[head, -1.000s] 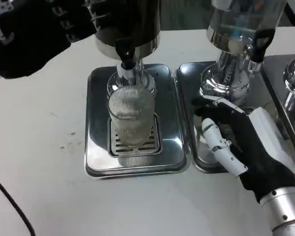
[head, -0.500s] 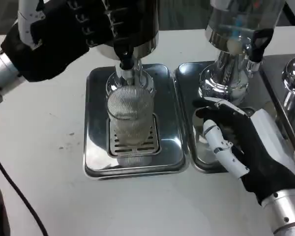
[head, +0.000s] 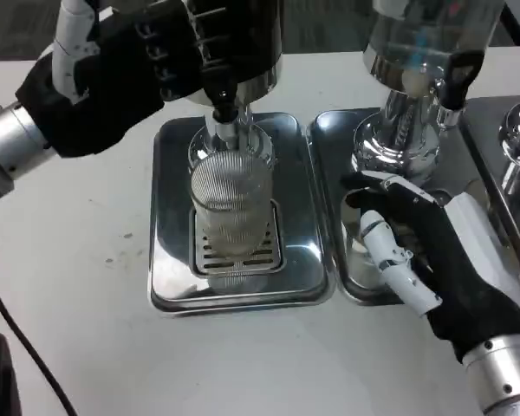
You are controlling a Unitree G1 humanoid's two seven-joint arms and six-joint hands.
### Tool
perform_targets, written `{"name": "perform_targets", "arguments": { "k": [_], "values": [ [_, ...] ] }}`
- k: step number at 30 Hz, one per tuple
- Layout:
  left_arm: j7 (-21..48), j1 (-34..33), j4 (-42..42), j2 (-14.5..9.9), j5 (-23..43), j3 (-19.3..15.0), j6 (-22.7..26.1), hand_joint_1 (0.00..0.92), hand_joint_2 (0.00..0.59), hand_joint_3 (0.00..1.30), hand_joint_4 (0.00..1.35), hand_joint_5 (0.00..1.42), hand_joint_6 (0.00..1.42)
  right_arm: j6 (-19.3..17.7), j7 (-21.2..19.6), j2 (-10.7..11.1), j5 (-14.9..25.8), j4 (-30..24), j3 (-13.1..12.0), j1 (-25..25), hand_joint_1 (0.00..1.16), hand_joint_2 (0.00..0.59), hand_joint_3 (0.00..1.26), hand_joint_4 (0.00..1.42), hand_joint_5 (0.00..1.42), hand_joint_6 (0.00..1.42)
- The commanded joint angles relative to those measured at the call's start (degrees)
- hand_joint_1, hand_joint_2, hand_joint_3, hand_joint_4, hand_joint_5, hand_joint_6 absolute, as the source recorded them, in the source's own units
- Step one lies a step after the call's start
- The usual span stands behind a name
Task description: Grasp the cup under the faucet to collect the drink, then remove the cup.
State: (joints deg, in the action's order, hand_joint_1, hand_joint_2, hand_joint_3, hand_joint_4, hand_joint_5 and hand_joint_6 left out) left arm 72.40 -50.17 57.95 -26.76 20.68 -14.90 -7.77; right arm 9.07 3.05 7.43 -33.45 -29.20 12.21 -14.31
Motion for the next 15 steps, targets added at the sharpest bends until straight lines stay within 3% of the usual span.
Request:
{"name": "perform_targets", "arguments": {
  "k": [1,15],
  "values": [
    [0.42,1.03,0.66,0.56,-1.33,1.13,-1.54,0.000,0.033,0.23,0.14,0.16,0.14,0.52,0.20,0.16,0.34,-0.56,-0.10,-0.48,0.06,0.495,0.32,0.35,0.34,0.25],
    [0.71,2.74,0.32,-0.12,-3.39,3.50,-6.09,0.000,0.033,0.23,0.15,0.16,0.15,0.87,0.58,0.37,0.92,-0.57,-0.29,-0.33,0.06,0.495,0.32,0.35,0.34,0.25]
  ]
}}
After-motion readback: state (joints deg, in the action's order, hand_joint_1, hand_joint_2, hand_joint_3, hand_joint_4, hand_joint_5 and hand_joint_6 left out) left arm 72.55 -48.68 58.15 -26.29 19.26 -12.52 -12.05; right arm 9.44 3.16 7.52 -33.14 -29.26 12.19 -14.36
